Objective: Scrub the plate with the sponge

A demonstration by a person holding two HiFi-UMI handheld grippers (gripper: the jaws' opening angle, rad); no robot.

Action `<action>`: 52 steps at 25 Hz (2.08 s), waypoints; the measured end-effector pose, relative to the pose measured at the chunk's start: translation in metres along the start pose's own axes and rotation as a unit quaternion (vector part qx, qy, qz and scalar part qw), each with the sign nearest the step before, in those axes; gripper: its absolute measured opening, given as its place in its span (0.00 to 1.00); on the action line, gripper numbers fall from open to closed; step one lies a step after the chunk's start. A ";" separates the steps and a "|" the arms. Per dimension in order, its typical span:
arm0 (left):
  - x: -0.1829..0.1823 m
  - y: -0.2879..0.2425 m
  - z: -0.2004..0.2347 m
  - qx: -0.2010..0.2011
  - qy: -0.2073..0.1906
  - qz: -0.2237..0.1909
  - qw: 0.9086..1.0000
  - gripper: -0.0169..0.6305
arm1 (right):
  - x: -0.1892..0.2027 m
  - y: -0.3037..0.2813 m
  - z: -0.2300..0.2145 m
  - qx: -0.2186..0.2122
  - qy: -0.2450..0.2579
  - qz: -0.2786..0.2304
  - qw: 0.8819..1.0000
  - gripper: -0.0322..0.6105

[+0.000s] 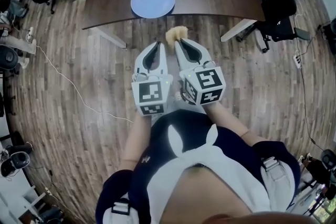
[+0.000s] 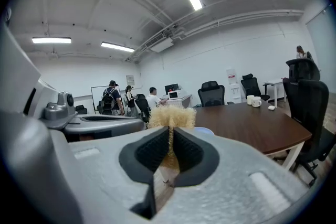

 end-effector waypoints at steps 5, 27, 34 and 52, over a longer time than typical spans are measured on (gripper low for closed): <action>0.001 -0.020 -0.004 0.004 0.006 0.006 1.000 0.02 | 0.004 -0.008 -0.017 0.004 -0.001 0.009 1.000 0.08; -0.028 -0.184 0.190 0.067 0.020 0.074 0.995 0.02 | -0.071 -0.237 -0.046 0.046 -0.047 0.077 0.995 0.08; -0.026 -0.231 0.233 0.087 0.019 0.091 0.992 0.02 | -0.074 -0.283 -0.062 0.077 -0.075 0.092 0.990 0.08; -0.015 -0.332 0.285 0.083 0.023 0.157 0.984 0.02 | -0.083 -0.367 -0.140 0.103 -0.119 0.131 0.979 0.08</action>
Point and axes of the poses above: the fingertips, and each gripper's own axes: y backward along the fingers, z to its left, x out of its underside, the point moved 4 cm from there along y, backward along the fingers, and after that the axes turned 15 degrees about z, right-handed, at the moved point
